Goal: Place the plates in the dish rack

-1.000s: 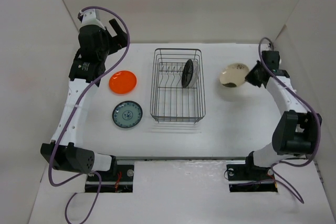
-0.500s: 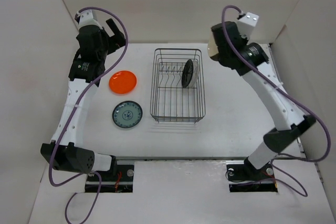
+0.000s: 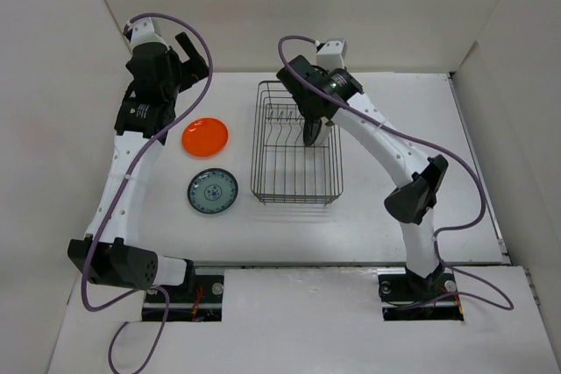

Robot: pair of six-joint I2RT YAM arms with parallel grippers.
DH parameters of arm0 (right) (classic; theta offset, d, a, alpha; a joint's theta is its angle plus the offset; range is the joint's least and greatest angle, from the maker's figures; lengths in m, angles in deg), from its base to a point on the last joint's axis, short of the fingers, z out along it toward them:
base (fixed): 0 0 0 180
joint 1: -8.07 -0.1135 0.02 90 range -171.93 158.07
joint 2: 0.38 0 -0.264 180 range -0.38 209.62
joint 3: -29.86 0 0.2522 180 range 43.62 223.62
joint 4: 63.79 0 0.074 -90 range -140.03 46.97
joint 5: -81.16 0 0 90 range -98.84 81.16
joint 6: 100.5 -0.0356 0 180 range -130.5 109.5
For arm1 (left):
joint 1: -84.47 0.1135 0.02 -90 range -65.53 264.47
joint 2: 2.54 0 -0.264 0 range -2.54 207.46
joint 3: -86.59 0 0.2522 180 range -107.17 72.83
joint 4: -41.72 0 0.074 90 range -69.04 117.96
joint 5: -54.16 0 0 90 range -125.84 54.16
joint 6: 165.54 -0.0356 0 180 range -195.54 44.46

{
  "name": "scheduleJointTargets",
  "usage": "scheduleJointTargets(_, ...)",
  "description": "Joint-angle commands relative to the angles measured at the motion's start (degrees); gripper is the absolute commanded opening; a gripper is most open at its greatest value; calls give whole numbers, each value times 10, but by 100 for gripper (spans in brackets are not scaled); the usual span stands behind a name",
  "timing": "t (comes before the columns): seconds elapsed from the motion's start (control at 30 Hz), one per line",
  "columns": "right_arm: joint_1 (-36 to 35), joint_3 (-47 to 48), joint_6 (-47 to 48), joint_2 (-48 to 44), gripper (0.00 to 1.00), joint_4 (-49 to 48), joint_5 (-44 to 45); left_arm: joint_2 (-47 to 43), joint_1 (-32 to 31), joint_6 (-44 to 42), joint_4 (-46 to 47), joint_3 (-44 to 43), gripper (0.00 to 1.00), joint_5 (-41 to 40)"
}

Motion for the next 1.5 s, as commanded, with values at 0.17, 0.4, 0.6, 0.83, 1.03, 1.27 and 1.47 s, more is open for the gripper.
scheduleJointTargets(0.17,-18,64,29,23,0,-20,10,-30,3,3,9,-10,100,-10)
scheduleJointTargets(0.4,-29,59,29,58,0,-51,23,-30,3,3,9,-10,100,-10)
scheduleJointTargets(0.6,-29,64,19,93,0,-57,29,-30,3,3,9,-10,100,-10)
scheduleJointTargets(0.83,-16,71,19,113,0,-68,34,-30,3,3,9,-10,100,2)
scheduleJointTargets(1.03,-11,71,19,120,0,-74,39,-30,3,3,9,-10,100,2)
scheduleJointTargets(1.27,-11,77,13,143,0,-74,39,-40,3,3,9,-10,100,2)
scheduleJointTargets(1.47,-11,88,8,159,0,-79,45,-40,3,3,14,-10,100,7)
